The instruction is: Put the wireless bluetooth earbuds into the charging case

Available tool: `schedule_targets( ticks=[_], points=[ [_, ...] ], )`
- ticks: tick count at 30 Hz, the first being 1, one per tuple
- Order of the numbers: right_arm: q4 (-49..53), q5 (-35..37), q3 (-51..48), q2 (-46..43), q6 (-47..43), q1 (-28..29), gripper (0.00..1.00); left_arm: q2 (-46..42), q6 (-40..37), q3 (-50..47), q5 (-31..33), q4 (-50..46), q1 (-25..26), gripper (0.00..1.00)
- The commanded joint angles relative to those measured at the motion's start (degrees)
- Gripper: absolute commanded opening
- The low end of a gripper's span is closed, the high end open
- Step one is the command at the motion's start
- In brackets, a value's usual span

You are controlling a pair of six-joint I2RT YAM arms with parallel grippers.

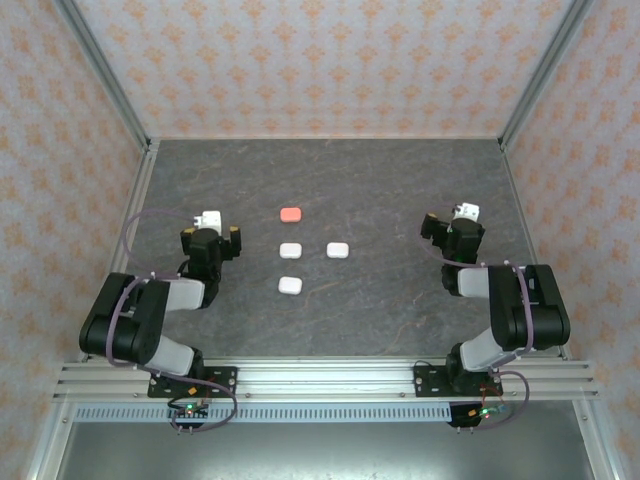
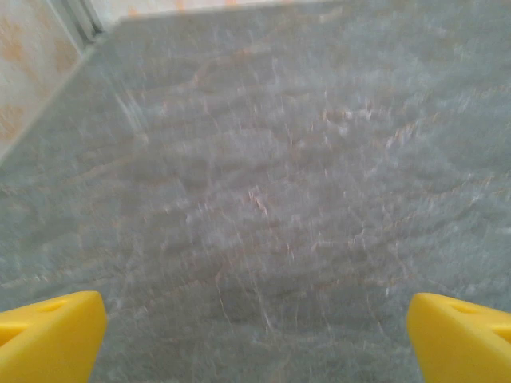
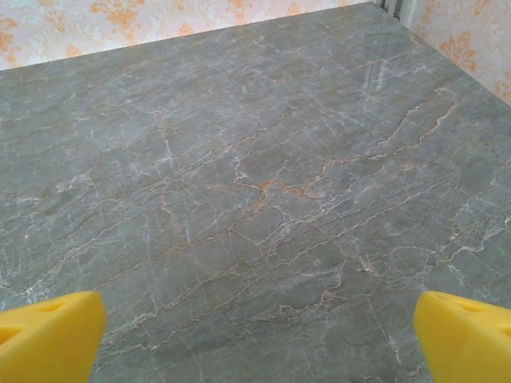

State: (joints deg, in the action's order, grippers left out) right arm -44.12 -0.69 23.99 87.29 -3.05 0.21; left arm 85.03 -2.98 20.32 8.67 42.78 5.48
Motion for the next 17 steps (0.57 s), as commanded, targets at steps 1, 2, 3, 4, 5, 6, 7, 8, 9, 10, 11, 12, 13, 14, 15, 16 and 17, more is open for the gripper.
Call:
schedule_targets(
  ticks=[1, 2, 3, 4, 5, 6, 7, 8, 9, 10, 11, 12, 13, 14, 15, 16, 17],
  points=[
    [0.1, -0.5, 0.2, -0.2, 0.5, 0.1, 0.99, 0.9, 1.7, 4.3, -3.6, -0.2, -2.3, 0.97],
    [0.2, -0.5, 0.1, -0.2, 0.6, 0.1, 0.99, 0.5, 2.5, 4.3, -5.6, -0.7, -3.7, 1.0],
    [0.2, -0.5, 0.2, -0.2, 0.5, 0.1, 0.99, 0.7, 2.4, 4.0, -5.6, 0.0, -3.8, 1.0],
    [0.2, -0.5, 0.2, -0.2, 0.6, 0.1, 0.99, 0.6, 2.5, 4.3, -5.7, -0.6, -3.7, 1.0],
    [0.1, -0.5, 0.2, -0.2, 0.6, 0.1, 0.99, 0.7, 2.4, 4.1, -5.7, -0.2, -3.7, 1.0],
    [0.2, -0.5, 0.2, -0.2, 0.5, 0.1, 0.99, 0.6, 2.4, 4.2, -5.6, -0.5, -3.8, 1.0],
    [0.2, -0.5, 0.2, -0.2, 0.5, 0.1, 0.99, 0.6, 2.4, 4.2, -5.6, -0.3, -3.7, 1.0],
    [0.2, -0.5, 0.3, -0.2, 0.4, 0.2, 0.99, 0.7, 2.4, 4.2, -5.6, -0.5, -3.7, 1.0],
    [0.4, -0.4, 0.4, 0.0, 0.4, 0.2, 0.99, 0.6, 2.4, 4.2, -5.6, -0.4, -3.7, 1.0],
    [0.7, -0.3, 0.5, 0.0, 0.4, 0.3, 0.99, 0.7, 2.3, 4.2, -5.6, -0.5, -3.7, 1.0],
    [0.6, -0.2, 0.5, 0.0, 0.4, 0.4, 0.99, 0.7, 2.4, 4.2, -5.6, -0.4, -3.7, 1.0],
    [0.6, -0.2, 0.4, 0.0, 0.3, 0.3, 0.99, 0.7, 2.4, 4.2, -5.6, -0.5, -3.6, 1.0],
    [0.6, -0.2, 0.4, -0.1, 0.4, 0.4, 0.99, 0.7, 2.4, 4.2, -5.6, -0.5, -3.6, 1.0],
    [0.6, -0.2, 0.4, -0.1, 0.4, 0.3, 0.99, 0.7, 2.3, 4.2, -5.6, -0.5, -3.6, 1.0],
    [0.4, -0.2, 0.4, -0.1, 0.4, 0.3, 0.99, 0.7, 2.4, 4.2, -5.5, -0.5, -3.6, 1.0],
    [0.4, -0.2, 0.3, -0.2, 0.4, 0.4, 0.99, 0.7, 2.2, 4.3, -5.4, -0.5, -3.6, 1.0],
    [0.3, -0.2, 0.3, -0.2, 0.4, 0.3, 0.99, 0.7, 2.1, 4.3, -5.3, -0.5, -3.5, 1.0]
  ],
)
